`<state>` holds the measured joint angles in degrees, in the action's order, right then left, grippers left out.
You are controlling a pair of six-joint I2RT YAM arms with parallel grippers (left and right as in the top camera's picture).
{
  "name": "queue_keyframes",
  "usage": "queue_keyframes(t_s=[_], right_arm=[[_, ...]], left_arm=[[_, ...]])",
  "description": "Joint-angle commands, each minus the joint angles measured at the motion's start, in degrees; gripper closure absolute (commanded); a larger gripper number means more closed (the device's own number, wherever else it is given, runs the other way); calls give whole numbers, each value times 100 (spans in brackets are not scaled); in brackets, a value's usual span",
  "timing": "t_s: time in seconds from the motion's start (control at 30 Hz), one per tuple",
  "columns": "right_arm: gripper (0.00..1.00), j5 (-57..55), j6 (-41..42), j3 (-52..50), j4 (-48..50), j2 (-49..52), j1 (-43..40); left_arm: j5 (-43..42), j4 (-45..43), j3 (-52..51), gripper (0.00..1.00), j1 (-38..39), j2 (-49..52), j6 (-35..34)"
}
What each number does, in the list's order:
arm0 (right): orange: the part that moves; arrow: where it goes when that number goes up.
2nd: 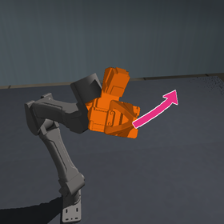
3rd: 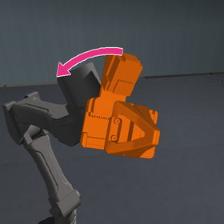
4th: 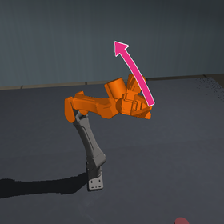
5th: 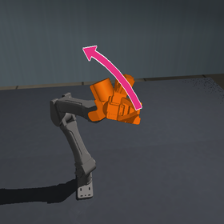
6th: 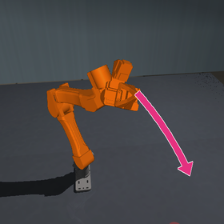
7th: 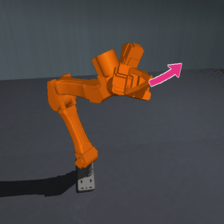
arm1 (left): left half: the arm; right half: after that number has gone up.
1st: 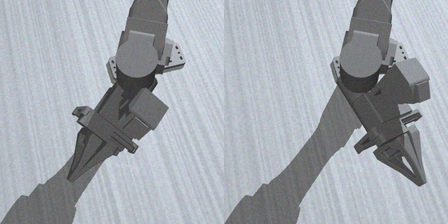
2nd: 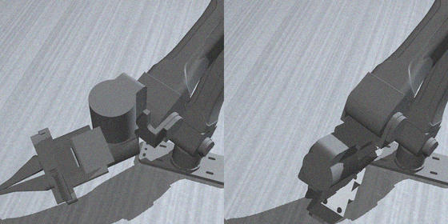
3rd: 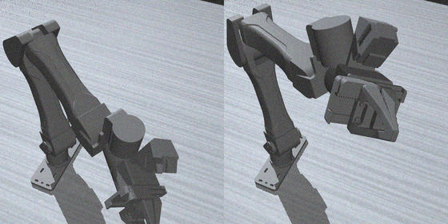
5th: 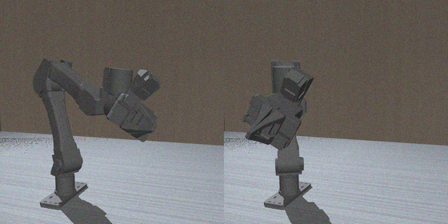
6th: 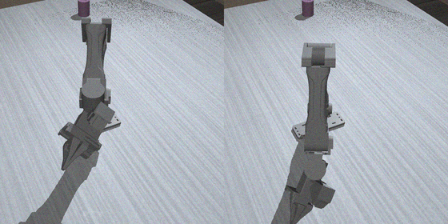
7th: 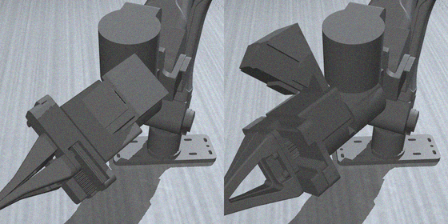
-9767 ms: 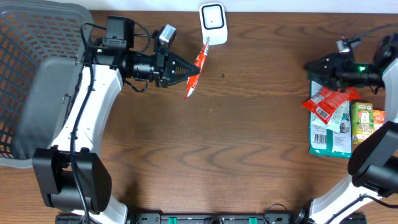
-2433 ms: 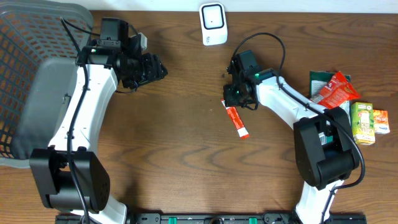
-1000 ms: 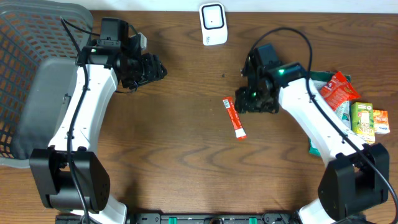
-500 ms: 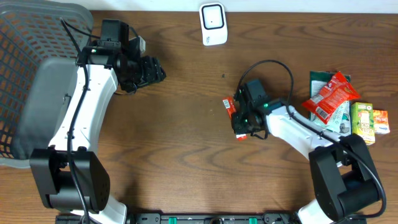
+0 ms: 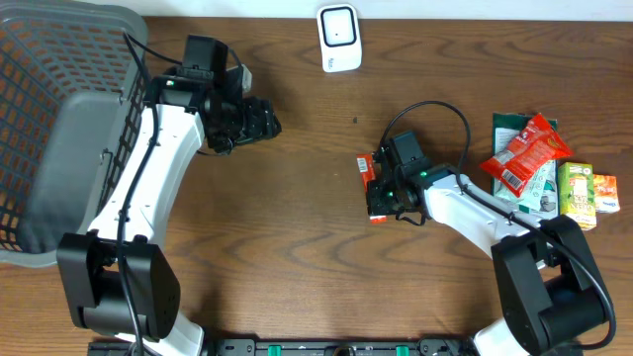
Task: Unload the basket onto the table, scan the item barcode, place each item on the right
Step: 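Lift the sachet with the right gripper and carry it right, then pass the red Nescafe sachet from the right gripper to the left gripper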
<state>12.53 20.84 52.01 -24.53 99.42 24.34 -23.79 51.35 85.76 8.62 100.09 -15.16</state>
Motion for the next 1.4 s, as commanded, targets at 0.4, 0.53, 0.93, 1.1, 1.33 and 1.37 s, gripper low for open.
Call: queue_keyframes(t_s=[0.4,0.53,0.93,1.1,1.33,1.37], right_arm=[[99,2277,1593,142,1554,-1405,-527],[99,2599,2011,142,1801,-1449,-518],[99,3303,2813,142,2924,-1449,-511],[99,3346,2990,142,3158,-1449,-511],[99,3364,3082,142,3401,-1449,-422],[99,3357,3082,142,3436,-1449,-409]], left_arm=[[-1808,166,-52,24,289,-11,46],[-2398,-188,-52,24,334,-11,-2],[-2505,-1366,-52,33,837,-11,-175],[-2503,-1600,-52,39,949,-11,-341],[-2503,-1722,-52,57,960,-11,-343],[-2503,-1720,-52,57,964,-11,-343]])
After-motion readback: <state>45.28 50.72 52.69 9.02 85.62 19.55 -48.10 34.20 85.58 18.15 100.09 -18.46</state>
